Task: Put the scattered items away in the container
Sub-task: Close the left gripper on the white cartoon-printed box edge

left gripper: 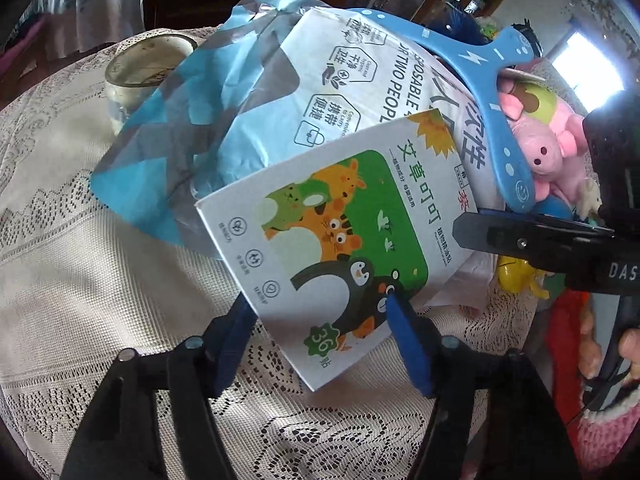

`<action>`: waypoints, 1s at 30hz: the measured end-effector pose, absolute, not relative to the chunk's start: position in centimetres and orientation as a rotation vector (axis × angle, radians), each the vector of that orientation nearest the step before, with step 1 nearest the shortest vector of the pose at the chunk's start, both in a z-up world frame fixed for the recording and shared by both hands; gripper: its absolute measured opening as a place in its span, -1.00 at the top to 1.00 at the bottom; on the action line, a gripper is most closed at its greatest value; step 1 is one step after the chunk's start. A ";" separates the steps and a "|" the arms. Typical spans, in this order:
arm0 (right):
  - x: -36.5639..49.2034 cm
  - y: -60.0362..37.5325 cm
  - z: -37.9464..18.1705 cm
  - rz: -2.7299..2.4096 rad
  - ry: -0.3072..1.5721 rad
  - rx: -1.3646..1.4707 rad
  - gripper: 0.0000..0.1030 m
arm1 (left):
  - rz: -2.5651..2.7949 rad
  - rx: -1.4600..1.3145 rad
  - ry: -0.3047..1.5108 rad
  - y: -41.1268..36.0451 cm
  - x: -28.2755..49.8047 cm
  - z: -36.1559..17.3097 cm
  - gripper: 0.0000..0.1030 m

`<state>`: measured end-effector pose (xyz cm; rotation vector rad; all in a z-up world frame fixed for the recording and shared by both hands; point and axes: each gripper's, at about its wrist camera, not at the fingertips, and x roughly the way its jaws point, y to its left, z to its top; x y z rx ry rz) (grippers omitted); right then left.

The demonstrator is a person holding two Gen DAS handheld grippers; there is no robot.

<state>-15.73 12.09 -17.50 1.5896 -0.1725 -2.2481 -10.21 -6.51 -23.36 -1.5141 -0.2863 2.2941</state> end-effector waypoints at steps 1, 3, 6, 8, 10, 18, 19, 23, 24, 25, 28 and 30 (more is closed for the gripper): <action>-15.7 11.9 -17.5 -2.254 -0.159 1.588 -0.39 | 2.291 -1.515 -0.289 -6.5 -10.2 -23.4 -0.24; -15.5 11.4 -17.5 -2.274 -0.108 1.586 -0.44 | 2.288 -1.513 -0.289 -6.5 -10.2 -23.4 -0.24; -15.0 10.7 -17.3 -2.318 -0.038 1.569 -0.43 | 2.266 -1.519 -0.311 -6.8 -10.4 -23.6 -0.26; -14.9 10.5 -17.2 -2.343 -0.022 1.551 -0.41 | 2.275 -1.514 -0.315 -7.0 -10.6 -23.4 -0.27; -15.0 10.4 -17.3 -2.346 -0.028 1.548 -0.34 | 2.291 -1.506 -0.318 -7.2 -10.9 -23.3 -0.27; -13.9 12.4 -16.1 -2.241 -0.209 1.547 -0.34 | 2.254 -1.468 -0.326 -7.5 -9.7 -23.1 -0.26; -13.5 12.6 -15.8 -2.229 -0.218 1.543 -0.34 | 2.245 -1.466 -0.300 -7.8 -9.8 -22.9 -0.23; -12.7 13.3 -15.9 -2.202 -0.264 1.555 -0.34 | 2.244 -1.537 -0.143 -7.3 -11.1 -22.1 -0.17; -12.7 13.6 -16.4 -2.205 -0.285 1.569 -0.35 | 2.230 -1.544 -0.159 -7.6 -12.2 -22.5 -0.17; -12.8 13.9 -16.8 -2.209 -0.310 1.583 -0.35 | 2.217 -1.542 -0.192 -7.7 -12.5 -22.6 -0.17; -12.6 15.4 -17.8 -2.217 -0.427 1.601 -0.35 | 2.212 -1.536 -0.213 -7.7 -12.8 -22.6 -0.17; -12.4 16.3 -18.1 -2.226 -0.473 1.605 -0.35 | 2.201 -1.545 -0.214 -7.3 -12.7 -22.6 -0.17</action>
